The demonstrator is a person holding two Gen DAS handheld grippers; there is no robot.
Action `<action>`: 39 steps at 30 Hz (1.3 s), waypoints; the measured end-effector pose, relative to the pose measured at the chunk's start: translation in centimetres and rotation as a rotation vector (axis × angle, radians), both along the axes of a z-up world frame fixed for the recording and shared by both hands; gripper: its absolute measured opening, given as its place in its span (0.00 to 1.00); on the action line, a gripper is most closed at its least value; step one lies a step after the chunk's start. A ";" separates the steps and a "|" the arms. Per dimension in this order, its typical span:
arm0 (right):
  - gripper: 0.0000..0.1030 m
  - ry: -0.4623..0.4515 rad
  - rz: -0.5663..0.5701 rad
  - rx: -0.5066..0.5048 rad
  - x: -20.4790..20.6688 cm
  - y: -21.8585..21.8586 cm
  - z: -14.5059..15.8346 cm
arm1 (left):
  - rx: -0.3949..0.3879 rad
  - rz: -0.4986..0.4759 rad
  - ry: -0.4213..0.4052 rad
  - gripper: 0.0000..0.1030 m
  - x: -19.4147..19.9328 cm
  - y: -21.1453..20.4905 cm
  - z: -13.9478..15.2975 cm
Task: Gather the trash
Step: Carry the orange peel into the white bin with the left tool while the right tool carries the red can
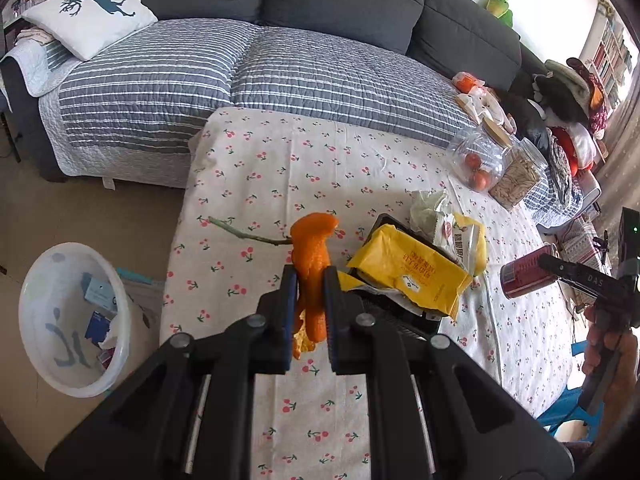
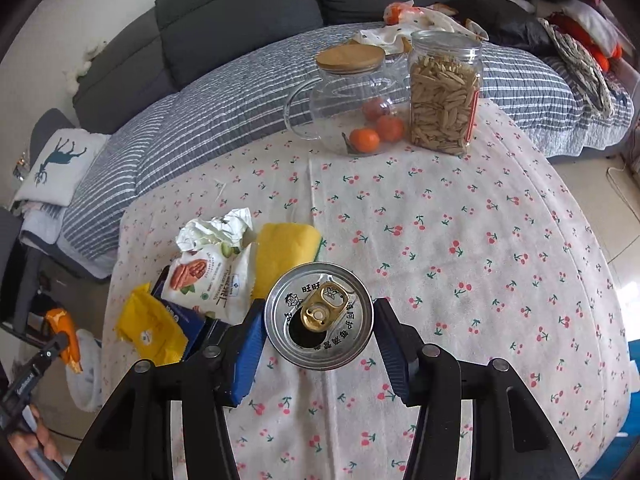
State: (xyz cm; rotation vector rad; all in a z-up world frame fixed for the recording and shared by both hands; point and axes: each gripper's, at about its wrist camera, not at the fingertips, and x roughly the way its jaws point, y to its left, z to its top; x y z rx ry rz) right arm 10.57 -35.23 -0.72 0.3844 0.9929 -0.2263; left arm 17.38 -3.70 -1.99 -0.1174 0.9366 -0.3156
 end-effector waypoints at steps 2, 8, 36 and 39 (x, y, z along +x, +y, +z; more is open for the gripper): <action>0.52 -0.013 0.021 -0.007 -0.8 1.0 0.9 | -0.003 0.007 -0.003 0.14 -0.2 0.6 0.2; 0.52 -0.055 0.098 -0.011 -2.2 4.1 3.2 | 0.012 0.053 -0.018 0.14 -0.8 3.5 0.3; 0.53 -0.065 0.422 -0.026 3.3 23.1 0.7 | 0.094 0.370 0.076 0.16 0.6 21.2 -5.3; 0.53 -0.062 0.432 -0.022 3.7 24.1 0.2 | 0.123 0.381 0.073 0.26 0.3 21.5 -5.1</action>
